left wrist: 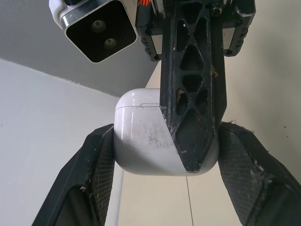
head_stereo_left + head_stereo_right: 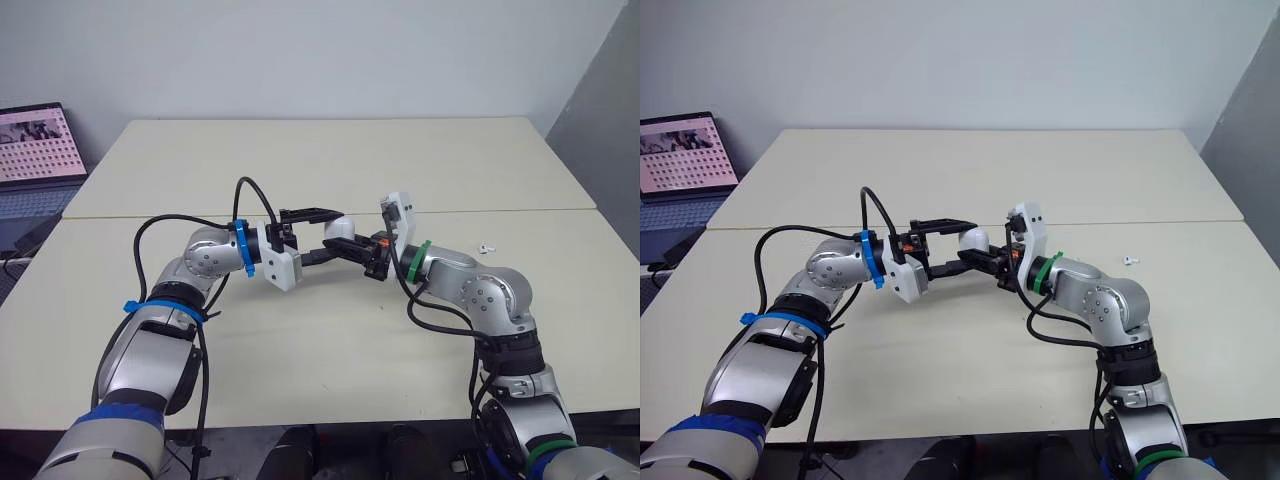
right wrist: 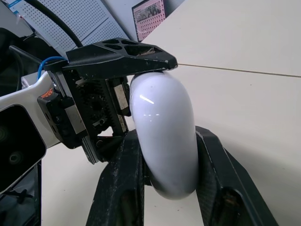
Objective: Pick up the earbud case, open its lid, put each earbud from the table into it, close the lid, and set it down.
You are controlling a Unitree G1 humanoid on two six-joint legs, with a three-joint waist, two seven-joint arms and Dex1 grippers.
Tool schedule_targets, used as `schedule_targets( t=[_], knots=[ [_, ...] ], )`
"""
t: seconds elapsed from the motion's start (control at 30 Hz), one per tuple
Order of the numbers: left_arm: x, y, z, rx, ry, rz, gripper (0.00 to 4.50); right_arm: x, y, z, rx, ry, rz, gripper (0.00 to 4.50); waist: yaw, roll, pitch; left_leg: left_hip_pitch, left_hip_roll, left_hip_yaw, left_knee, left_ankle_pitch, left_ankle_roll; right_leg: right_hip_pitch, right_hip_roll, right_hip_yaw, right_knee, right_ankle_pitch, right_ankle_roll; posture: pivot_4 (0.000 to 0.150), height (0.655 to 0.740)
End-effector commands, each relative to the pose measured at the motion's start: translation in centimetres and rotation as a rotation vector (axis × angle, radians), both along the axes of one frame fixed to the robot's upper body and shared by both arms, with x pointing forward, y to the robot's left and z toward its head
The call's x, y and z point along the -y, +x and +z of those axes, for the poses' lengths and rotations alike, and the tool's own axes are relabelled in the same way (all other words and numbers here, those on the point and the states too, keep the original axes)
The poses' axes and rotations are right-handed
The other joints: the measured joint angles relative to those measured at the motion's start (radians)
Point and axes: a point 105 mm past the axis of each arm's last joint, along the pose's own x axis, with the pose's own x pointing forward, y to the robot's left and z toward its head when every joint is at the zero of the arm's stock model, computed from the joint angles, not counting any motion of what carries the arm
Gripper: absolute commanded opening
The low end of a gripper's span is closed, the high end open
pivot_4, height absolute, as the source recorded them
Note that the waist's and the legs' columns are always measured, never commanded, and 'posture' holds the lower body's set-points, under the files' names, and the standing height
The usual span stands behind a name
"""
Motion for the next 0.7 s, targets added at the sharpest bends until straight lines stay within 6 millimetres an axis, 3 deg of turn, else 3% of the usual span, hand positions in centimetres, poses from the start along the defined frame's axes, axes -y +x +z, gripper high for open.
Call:
schedule_targets(
  t=[0.03,0.1,0.23,0.37,0.47,0.6,0.7],
  knots=[
    [0.3,-0.1,1.6,0.06,-0.033,-0.021,2.79,0.3,0.2,1.6,0.045,0.053,-0.012,0.99,0.0,0.0,0.0,0.0,0.0,0.0,0.0,0.0,0.0,0.0,0.0,0.0,0.0,0.0,0.0,0.15,0.74],
    [0.2,0.0,1.8,0.041,-0.051,-0.014,3.51,0.7,0.3,1.4,0.043,0.048,-0.03,0.99,0.0,0.0,0.0,0.0,0.0,0.0,0.0,0.0,0.0,0.0,0.0,0.0,0.0,0.0,0.0,0.15,0.74],
    [-0.1,0.1,2.3,-0.002,-0.079,-0.006,4.5,2.0,1.0,0.8,0.048,0.007,-0.085,0.84,0.0,0.0,0.0,0.0,0.0,0.0,0.0,0.0,0.0,0.0,0.0,0.0,0.0,0.0,0.0,0.15,0.74],
    [-0.4,-0.3,2.7,-0.108,-0.065,-0.03,4.5,3.7,2.1,0.2,0.097,-0.097,-0.162,0.84,-0.004,0.0,0.0,0.0,0.0,0.0,0.0,0.0,0.0,0.0,0.0,0.001,0.0,0.0,0.0,0.15,0.74],
    [-0.6,0.0,2.3,-0.31,0.019,-0.022,4.5,4.5,2.2,-0.8,0.242,-0.312,-0.149,0.84,-0.006,0.0,0.0,-0.001,0.0,0.0,0.0,0.0,0.0,-0.001,0.0,0.001,0.0,0.0,0.0,0.15,0.74],
    [-0.1,0.7,2.5,-0.537,0.065,0.024,4.5,3.7,1.4,-1.4,0.436,-0.523,-0.052,0.84,-0.008,0.0,0.0,-0.001,0.001,0.001,0.0,0.0,0.0,-0.001,0.001,0.001,0.0,-0.001,0.001,0.15,0.74],
    [0.4,0.6,2.2,-0.619,0.139,0.038,3.95,2.7,0.7,-1.6,0.54,-0.61,0.021,0.84,-0.01,0.0,0.0,-0.001,0.001,0.001,0.001,0.0,0.0,-0.001,0.001,0.001,0.0,-0.003,0.005,0.15,0.74]
  ],
)
